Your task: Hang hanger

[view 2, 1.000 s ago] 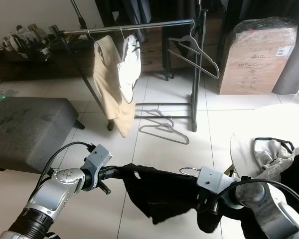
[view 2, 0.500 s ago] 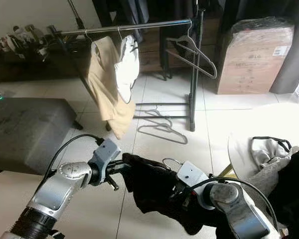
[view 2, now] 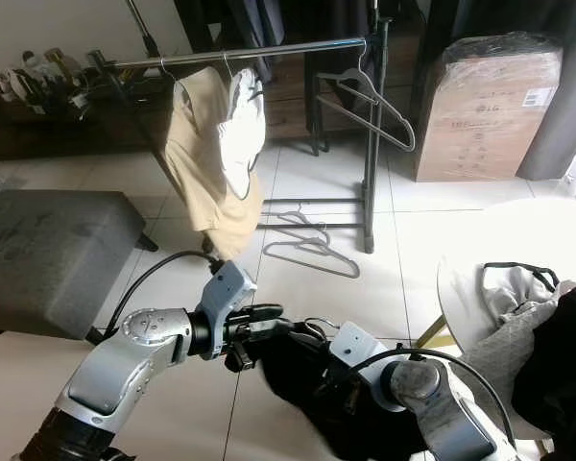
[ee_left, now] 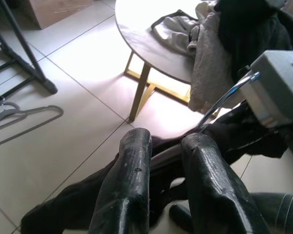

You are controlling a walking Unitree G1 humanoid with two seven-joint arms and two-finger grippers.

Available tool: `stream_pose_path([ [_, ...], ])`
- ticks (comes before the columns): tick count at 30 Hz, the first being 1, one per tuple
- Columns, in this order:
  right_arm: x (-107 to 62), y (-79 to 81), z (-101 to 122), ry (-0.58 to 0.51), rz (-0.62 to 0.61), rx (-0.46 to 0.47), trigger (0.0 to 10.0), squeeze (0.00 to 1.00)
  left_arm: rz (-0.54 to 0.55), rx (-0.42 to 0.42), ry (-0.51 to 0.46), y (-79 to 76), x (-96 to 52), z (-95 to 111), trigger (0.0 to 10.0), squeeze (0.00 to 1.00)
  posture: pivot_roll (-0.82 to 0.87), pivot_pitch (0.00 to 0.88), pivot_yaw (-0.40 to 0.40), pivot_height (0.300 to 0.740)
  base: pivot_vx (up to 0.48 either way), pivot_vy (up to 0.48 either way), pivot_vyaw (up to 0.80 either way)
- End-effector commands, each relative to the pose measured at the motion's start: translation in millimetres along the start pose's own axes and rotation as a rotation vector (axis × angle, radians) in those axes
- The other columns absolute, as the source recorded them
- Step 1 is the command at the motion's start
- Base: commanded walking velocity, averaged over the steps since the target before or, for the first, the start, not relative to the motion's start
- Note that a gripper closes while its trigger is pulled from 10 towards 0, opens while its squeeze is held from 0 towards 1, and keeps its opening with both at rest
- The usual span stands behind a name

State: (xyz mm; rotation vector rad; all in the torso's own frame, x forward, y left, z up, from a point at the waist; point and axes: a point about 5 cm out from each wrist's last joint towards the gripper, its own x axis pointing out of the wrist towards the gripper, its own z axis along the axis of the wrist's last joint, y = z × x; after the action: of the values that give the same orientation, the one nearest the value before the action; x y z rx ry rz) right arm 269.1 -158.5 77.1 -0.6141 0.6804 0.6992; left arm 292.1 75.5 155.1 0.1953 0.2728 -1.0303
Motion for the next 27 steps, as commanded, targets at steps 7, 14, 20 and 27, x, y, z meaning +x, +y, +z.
stream_pose_path([
  [7,-4.0,-7.5,14,-0.113,-0.028,0.015,0.0,0.0,-0.047,-0.036,-0.072,1.7,-15.1,3,10.0,1.0,-0.15,0.176,0.131,0.74,0.0,0.0,0.0],
  [14,-10.3,-5.7,3,-0.095,0.071,-0.105,0.0,0.0,-0.107,0.047,0.024,25.2,-53.8,-11,10.0,1.0,-0.15,0.163,0.135,0.74,0.0,0.0,0.0],
  [20,-17.7,8.7,16,-0.199,0.253,-0.239,0.0,0.0,-0.286,0.122,0.111,25.6,-77.6,-27,10.0,1.0,-0.15,0.151,0.139,0.74,0.0,0.0,0.0],
  [27,-20.9,19.2,31,-0.261,0.352,-0.294,0.0,0.0,-0.381,0.227,0.097,11.4,-59.1,-28,10.0,0.68,-0.15,0.145,0.139,0.74,0.0,0.0,0.0],
])
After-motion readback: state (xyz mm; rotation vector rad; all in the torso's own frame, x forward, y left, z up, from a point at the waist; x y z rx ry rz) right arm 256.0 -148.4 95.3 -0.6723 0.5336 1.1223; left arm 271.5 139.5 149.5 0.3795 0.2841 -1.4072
